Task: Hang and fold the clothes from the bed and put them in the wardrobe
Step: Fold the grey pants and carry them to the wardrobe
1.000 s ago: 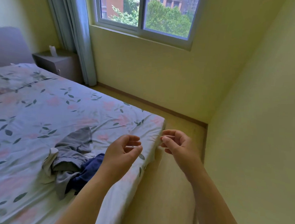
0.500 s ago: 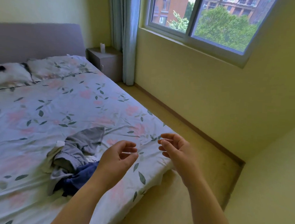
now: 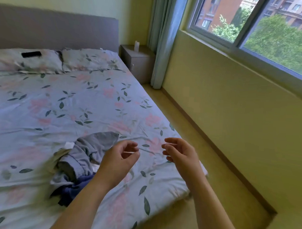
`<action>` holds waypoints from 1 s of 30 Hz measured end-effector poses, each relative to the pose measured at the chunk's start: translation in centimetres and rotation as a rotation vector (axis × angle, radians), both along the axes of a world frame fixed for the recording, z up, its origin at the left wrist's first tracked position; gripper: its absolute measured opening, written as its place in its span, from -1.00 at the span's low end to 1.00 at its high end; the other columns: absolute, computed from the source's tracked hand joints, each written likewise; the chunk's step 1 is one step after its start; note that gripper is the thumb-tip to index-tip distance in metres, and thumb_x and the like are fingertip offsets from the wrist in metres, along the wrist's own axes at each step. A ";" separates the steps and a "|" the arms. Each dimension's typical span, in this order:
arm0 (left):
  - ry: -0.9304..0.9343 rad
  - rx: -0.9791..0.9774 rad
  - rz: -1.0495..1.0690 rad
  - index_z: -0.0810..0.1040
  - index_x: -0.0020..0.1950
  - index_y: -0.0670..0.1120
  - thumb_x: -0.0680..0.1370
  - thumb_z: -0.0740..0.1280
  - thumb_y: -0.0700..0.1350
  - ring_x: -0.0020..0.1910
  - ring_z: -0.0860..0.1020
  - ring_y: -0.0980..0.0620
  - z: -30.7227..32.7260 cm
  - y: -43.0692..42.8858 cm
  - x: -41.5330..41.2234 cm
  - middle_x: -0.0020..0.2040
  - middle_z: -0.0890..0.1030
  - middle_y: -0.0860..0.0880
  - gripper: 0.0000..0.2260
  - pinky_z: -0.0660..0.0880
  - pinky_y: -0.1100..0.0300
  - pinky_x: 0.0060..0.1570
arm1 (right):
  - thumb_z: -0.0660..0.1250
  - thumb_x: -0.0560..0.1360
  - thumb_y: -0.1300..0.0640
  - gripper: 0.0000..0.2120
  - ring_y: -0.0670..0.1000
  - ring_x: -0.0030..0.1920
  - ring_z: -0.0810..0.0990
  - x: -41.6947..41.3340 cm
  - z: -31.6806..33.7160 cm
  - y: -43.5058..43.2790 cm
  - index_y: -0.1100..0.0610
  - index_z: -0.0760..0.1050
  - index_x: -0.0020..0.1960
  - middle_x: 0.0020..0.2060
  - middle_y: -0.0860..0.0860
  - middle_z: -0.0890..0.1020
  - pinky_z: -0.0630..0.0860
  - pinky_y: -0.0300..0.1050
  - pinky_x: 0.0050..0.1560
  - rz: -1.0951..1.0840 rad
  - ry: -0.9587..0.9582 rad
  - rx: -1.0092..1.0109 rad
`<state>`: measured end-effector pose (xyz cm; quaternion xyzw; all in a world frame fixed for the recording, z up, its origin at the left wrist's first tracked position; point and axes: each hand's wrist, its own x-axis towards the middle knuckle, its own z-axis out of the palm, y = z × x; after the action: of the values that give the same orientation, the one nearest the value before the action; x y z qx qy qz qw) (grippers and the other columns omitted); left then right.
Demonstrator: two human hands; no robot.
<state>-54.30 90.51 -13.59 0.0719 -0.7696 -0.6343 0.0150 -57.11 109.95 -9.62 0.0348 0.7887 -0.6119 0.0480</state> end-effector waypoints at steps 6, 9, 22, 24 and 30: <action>-0.060 -0.014 0.161 0.56 0.00 0.12 0.51 0.41 -0.14 0.00 0.61 0.13 -1.3 -2.0 -2.7 -0.03 0.67 0.10 -0.84 0.55 0.17 0.04 | 0.33 0.56 0.18 -0.84 -0.01 -0.05 0.67 -5.4 -1.4 -2.5 0.04 0.57 0.12 -0.04 0.02 0.69 0.62 -0.08 0.04 0.173 -0.060 0.047; -0.087 0.006 0.279 0.58 -0.03 0.10 0.51 0.43 -0.16 0.00 0.62 0.11 -2.4 -3.0 -4.4 -0.07 0.68 0.08 -0.84 0.55 0.08 0.09 | 0.31 0.57 0.17 -0.83 -0.02 -0.05 0.67 -9.3 -1.9 -4.1 0.06 0.56 0.15 -0.03 0.02 0.69 0.62 -0.07 0.06 0.279 -0.076 0.044; -0.236 0.044 0.784 0.58 0.00 0.07 0.51 0.41 -0.22 0.00 0.61 0.16 -4.9 1.7 -6.6 -0.05 0.67 0.05 -0.81 0.46 0.33 -0.06 | 0.31 0.57 0.18 -0.87 -0.01 -0.06 0.68 -21.3 -5.2 -5.2 0.02 0.56 0.07 -0.02 0.03 0.68 0.62 -0.03 0.07 0.756 -0.201 0.045; -0.273 0.047 0.841 0.57 0.02 0.00 0.52 0.38 -0.26 0.02 0.60 0.12 -5.4 1.7 -6.0 -0.02 0.65 0.02 -0.83 0.45 0.33 -0.08 | 0.32 0.56 0.17 -0.87 -0.04 -0.08 0.68 -21.4 -5.9 -5.9 0.03 0.56 0.09 -0.02 0.02 0.69 0.63 -0.06 0.06 0.808 -0.217 0.050; -0.407 0.034 0.924 0.58 0.08 -0.07 0.54 0.37 -0.21 0.01 0.58 0.06 -8.2 -2.0 -5.5 -0.01 0.64 -0.01 -0.87 0.47 0.22 -0.06 | 0.32 0.56 0.18 -0.85 -0.04 -0.08 0.68 -21.4 -7.6 -8.9 0.06 0.57 0.11 -0.05 0.00 0.70 0.61 0.00 0.10 0.899 -0.219 0.090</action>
<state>-59.75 88.47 -21.79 0.5273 -0.6343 -0.5471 0.1426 -78.56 101.08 -17.19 -0.2441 0.7416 -0.4883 0.3899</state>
